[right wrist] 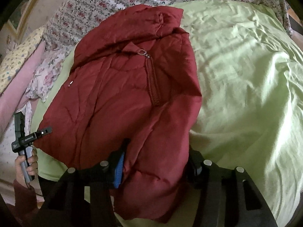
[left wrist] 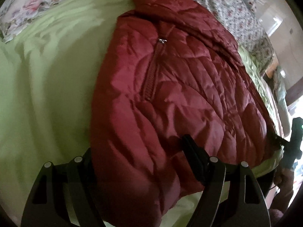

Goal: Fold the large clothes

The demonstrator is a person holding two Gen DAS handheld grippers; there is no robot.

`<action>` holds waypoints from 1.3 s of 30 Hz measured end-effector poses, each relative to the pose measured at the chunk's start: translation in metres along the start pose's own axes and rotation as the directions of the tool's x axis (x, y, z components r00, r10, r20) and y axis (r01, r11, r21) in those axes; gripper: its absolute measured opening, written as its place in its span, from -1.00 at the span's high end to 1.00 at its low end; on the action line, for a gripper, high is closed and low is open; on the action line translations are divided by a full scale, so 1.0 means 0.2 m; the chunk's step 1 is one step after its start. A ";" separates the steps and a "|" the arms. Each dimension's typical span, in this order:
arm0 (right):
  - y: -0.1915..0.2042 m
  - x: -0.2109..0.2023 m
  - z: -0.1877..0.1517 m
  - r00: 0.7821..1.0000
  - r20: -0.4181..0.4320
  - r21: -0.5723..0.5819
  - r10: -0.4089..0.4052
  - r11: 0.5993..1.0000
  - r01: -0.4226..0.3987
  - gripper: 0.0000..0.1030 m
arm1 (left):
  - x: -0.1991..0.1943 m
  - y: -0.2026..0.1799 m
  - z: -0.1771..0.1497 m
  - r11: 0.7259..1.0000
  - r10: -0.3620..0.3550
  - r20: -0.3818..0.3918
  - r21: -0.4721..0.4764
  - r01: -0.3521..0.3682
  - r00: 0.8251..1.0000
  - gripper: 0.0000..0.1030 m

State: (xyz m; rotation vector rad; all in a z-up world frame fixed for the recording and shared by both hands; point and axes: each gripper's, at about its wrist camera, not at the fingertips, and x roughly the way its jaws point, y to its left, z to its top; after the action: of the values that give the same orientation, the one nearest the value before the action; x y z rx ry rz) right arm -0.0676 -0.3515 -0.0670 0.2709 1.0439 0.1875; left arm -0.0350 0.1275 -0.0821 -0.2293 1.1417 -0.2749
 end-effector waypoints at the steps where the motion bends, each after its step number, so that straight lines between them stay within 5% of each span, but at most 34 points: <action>1: 0.00 0.01 0.00 1.000 0.000 0.005 0.006 1.000 -0.006 -0.09 | 0.00 -0.01 0.00 1.000 0.004 0.002 0.009 -0.004 1.000 -0.34; 6: 0.00 0.01 -0.02 1.000 0.021 -0.005 0.020 1.000 -0.020 0.04 | -0.02 -0.02 -0.01 1.000 -0.011 0.028 0.017 0.010 1.000 0.40; 10: -0.01 -0.04 -0.03 0.995 0.051 0.018 0.083 0.996 -0.084 0.28 | -0.07 -0.04 -0.02 0.999 -0.022 0.054 0.031 0.021 0.998 0.60; 23: 0.02 -0.26 0.00 0.955 0.144 0.005 0.260 0.965 -0.264 0.44 | -0.32 -0.07 0.03 0.987 -0.157 0.139 0.056 0.150 0.978 0.69; 39: -0.04 -0.39 0.31 0.875 0.365 0.003 0.318 0.939 -0.343 0.47 | -0.53 -0.09 0.42 0.975 -0.215 0.340 0.015 0.223 0.916 0.70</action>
State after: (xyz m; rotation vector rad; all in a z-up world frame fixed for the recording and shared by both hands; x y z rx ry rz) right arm -0.0515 -0.3898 0.0236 0.5276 0.6319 0.3974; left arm -0.0009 0.1495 0.0483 -0.4114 0.7759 -0.4035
